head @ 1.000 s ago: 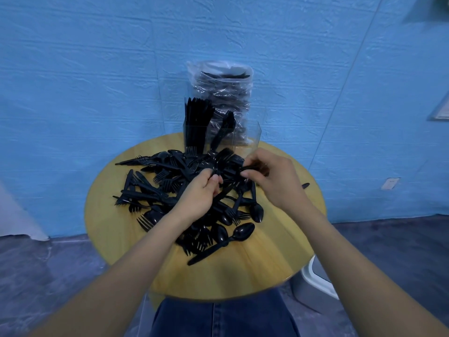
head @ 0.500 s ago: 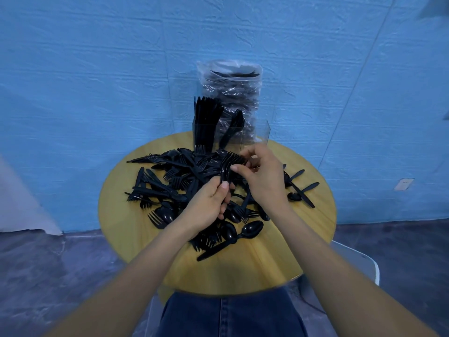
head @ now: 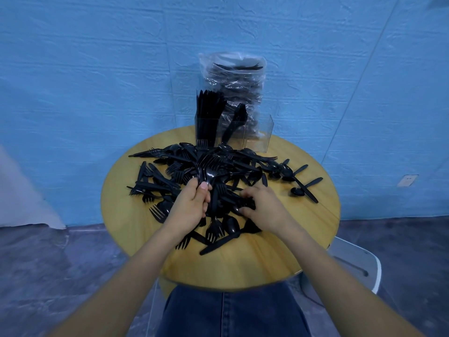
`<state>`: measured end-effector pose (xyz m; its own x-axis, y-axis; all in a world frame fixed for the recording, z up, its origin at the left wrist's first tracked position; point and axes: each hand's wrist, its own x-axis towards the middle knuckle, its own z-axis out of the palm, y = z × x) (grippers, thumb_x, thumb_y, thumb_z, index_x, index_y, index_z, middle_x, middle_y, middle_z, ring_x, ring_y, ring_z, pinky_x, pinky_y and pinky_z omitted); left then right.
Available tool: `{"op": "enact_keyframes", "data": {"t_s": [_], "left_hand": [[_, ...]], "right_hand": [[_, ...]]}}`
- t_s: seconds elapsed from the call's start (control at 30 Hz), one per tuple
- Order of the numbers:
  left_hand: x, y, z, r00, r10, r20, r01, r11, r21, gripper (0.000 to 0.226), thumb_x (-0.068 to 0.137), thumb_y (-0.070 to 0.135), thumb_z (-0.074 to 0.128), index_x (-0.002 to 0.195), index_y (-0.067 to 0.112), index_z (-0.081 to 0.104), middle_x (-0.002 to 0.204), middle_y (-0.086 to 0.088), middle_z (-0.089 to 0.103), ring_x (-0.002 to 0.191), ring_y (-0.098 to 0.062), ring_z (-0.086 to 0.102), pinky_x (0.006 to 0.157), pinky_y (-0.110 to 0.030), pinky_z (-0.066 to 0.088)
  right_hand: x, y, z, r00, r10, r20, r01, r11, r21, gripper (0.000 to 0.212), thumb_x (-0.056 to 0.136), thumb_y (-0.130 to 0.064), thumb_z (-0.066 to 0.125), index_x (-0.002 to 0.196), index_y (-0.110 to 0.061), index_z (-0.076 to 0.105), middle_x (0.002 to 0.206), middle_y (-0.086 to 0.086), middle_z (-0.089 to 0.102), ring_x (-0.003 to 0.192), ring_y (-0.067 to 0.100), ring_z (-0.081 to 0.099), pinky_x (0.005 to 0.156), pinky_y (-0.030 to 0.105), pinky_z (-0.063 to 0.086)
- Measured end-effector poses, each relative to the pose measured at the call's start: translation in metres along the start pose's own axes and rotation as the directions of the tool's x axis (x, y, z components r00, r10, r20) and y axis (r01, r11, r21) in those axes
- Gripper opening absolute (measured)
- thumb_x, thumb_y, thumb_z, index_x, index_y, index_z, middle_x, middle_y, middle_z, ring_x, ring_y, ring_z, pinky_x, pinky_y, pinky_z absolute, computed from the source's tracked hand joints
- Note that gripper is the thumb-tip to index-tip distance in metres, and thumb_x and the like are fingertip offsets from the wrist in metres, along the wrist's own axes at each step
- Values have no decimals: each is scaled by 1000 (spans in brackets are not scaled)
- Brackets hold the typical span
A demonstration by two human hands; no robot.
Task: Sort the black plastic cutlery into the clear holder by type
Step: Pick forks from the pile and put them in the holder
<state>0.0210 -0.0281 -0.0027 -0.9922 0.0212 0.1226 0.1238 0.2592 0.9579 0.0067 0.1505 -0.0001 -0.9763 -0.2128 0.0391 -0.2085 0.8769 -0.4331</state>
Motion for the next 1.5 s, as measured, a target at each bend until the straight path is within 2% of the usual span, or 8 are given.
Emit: {"op": "enact_keyframes", "data": {"t_s": [0.27,0.5,0.73,0.83,0.97,1.13,1.33,1.5], "left_hand": [[1,-2,0,1000,9,-13,-9,1000,7,23,102,23,30,91,16,48,74,1,47,55,-6,42,50,-17,41],[2,-2,2,1000,7,4,-7,1000,30,21,102,23,32,90,18,49,75,2,48,58,-8,42,54,-23,41],[3,2,4,1000,-8,0,8,999,36,22,101,22,32,96,9,49,73,2,48,56,-7,41,53,-23,40],[4,2,4,1000,-5,6,5,999,49,23,102,23,32,98,7,49,74,2,48,56,-8,41,54,-24,40],[4,1,4,1000,-14,14,13,998,54,25,102,23,32,100,5,49,73,2,47,56,-9,40,54,-25,39],[6,1,5,1000,-13,15,12,998,55,21,102,23,32,93,15,49,74,1,47,57,-9,41,55,-25,40],[14,8,4,1000,14,-15,-13,998,59,22,102,22,31,92,11,47,73,2,46,56,-9,40,53,-24,38],[24,18,3,997,62,-41,-59,995,77,23,102,22,31,87,14,46,73,1,46,58,-10,40,57,-29,38]], "right_hand": [[6,7,1,986,33,-161,-44,997,-66,37,94,-17,55,130,-12,52,126,6,51,121,24,42,97,27,35],[10,5,5,996,-40,-79,22,976,-218,41,90,0,47,129,-11,53,125,7,53,115,26,44,94,34,42],[15,8,-3,998,-16,-58,-4,947,-322,30,95,-13,52,124,-10,53,120,10,54,111,26,44,83,29,38],[15,6,-3,1000,11,4,-9,947,-320,26,96,-20,49,118,-6,53,120,13,49,110,28,41,87,31,37],[15,5,2,1000,-17,6,18,931,-366,29,96,-12,46,125,-5,47,124,13,44,112,28,39,93,32,37],[14,9,5,999,-49,-7,40,888,-458,28,95,-7,44,123,-7,45,122,10,41,112,27,36,94,34,32],[17,10,-23,999,-33,-23,23,930,-366,17,101,-19,37,115,-13,44,117,4,49,112,24,40,97,40,26],[18,15,-41,1000,-18,-19,13,970,-242,11,102,-23,35,93,-17,37,91,2,52,99,25,44,91,40,25]]}}
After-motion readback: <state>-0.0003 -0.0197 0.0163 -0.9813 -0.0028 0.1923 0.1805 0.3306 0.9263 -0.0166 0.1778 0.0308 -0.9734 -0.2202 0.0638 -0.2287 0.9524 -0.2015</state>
